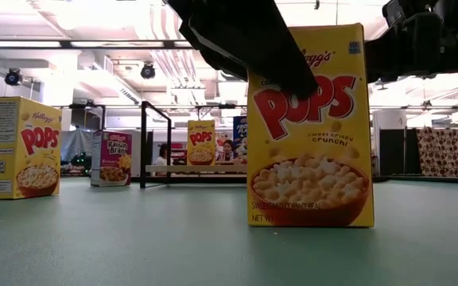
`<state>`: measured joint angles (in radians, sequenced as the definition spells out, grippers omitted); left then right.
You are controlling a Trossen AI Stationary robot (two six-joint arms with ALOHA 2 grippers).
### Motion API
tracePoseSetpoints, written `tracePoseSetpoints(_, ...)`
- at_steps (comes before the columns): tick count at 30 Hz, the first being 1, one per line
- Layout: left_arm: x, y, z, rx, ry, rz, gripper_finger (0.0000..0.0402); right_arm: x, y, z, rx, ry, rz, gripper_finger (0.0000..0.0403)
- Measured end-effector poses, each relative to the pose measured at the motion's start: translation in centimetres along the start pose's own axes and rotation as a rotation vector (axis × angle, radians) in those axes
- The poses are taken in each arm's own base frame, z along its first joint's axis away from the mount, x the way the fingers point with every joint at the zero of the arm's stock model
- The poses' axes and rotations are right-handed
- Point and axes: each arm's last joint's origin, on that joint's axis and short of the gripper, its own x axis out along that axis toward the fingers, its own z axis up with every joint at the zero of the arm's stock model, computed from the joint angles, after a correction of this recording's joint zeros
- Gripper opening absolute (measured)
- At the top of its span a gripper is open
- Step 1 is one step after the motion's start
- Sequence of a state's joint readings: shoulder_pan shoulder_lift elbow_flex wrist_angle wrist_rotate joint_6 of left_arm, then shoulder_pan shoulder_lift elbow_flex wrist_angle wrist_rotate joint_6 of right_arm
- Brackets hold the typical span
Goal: Stack cereal on shelf
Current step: Put the right yellow cereal box on the shelf aligned with the other yellow cereal box
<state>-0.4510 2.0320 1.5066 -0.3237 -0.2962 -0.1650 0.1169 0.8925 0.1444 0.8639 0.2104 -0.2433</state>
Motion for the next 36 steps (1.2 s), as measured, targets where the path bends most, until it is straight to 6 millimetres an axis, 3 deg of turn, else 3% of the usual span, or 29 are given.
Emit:
tracePoseSetpoints(6,-1.0,1.6,0.5,0.006,0.015,0.022,0.0162,0.0,0.0,0.0,0.000,0.000,0.000,0.0327)
tracePoseSetpoints(15,-6.9,7.5,1.2,0.064,0.064,0.102,0.0162,0.0,0.0,0.0,0.000,0.000,0.000,0.0327)
tracePoseSetpoints(26,-13.6,17.8,-4.6,-0.036,-0.097,0.314,0.0162,0.0,0.0,0.0,0.000,0.000,0.000,0.0327)
tracePoseSetpoints(31,-14.5,22.8,-7.1,-0.136,-0.074,0.335,0.0162,0.0,0.0,0.0,0.000,0.000,0.000,0.0327)
tracePoseSetpoints(36,-14.9,26.8,-8.5,-0.119,-0.054,0.362,0.0162,0.0,0.0,0.0,0.000,0.000,0.000,0.0327)
